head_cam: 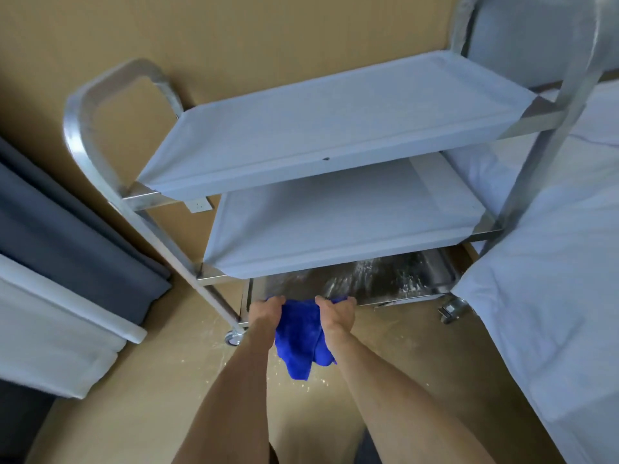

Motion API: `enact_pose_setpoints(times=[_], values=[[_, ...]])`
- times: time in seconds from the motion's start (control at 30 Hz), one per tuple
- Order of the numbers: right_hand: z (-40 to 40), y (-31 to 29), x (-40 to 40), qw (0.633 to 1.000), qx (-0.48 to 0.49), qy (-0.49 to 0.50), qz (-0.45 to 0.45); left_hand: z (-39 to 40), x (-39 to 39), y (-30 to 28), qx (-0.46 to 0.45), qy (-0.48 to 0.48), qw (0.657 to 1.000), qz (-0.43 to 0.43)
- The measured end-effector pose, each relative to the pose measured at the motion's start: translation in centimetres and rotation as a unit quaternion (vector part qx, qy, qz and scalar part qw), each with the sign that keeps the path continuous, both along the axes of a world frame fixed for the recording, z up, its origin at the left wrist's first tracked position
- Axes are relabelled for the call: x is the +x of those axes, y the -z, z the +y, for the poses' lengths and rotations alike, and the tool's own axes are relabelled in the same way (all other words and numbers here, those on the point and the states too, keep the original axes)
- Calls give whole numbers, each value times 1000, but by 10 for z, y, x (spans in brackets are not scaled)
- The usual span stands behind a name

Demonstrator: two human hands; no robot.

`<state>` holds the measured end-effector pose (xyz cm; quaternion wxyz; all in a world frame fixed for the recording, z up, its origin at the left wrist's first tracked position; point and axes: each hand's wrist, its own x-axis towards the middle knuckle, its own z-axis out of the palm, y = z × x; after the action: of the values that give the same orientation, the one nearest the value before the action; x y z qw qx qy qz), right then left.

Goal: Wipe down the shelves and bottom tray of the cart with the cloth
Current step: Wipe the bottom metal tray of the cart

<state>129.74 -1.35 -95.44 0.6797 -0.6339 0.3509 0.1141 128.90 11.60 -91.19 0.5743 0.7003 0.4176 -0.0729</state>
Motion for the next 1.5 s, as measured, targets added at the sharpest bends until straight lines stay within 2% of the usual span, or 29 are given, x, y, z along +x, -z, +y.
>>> enact_pose_setpoints(times=[0.1, 0.2, 0.27, 0.33, 0.4, 0.5, 0.57, 0.6, 0.7, 0.73, 0.77, 0.83, 0.9, 0.97, 1.1, 1.27, 1.5], values=[[-18, -7, -3, 995, -72, -51, -37, -1, 22, 21, 53, 19, 998, 20], [-41, -4, -1, 982, -121, -138, -50, -22, 25, 11, 105, 59, 992, 31], [-53, 1, 0, 976, -112, -180, -42, -41, 19, -9, 133, 102, 985, 43], [-61, 1, -6, 961, -98, -256, -14, -49, 16, -17, 157, 188, 966, 84], [-66, 2, -16, 936, -99, -339, 13, -49, 10, -16, 168, 312, 927, 124], [-64, 8, -23, 875, -204, -439, 30, -41, 0, -15, 261, 431, 847, 167], [-55, 10, -24, 859, -256, -443, 27, -36, -6, -12, 322, 483, 792, 188], [-51, 9, -26, 849, -292, -441, 21, -32, -7, -5, 343, 492, 778, 187], [-45, -4, -35, 819, -373, -436, -15, -21, -8, 17, 387, 461, 787, 134], [-46, -5, -39, 832, -358, -424, -20, -19, -9, 18, 384, 450, 798, 112], [-46, -7, -44, 862, -314, -398, -25, -18, -12, 15, 374, 448, 807, 89], [-47, -7, -51, 915, -238, -324, -40, -18, -18, 10, 301, 426, 853, 22], [-51, 0, -53, 940, -215, -251, -78, -13, -22, 13, 221, 386, 894, -42], [-53, 10, -52, 952, -194, -214, -96, -7, -27, 19, 187, 337, 920, -71], [-53, 36, -54, 971, -155, -163, -80, -3, -35, 47, 90, 268, 958, -45], [-63, 86, -54, 982, -161, -79, -65, -30, -18, 80, 9, 334, 940, 70], [-123, 106, -12, 967, -235, -92, -44, -92, 28, 108, -48, 254, 965, 54]])
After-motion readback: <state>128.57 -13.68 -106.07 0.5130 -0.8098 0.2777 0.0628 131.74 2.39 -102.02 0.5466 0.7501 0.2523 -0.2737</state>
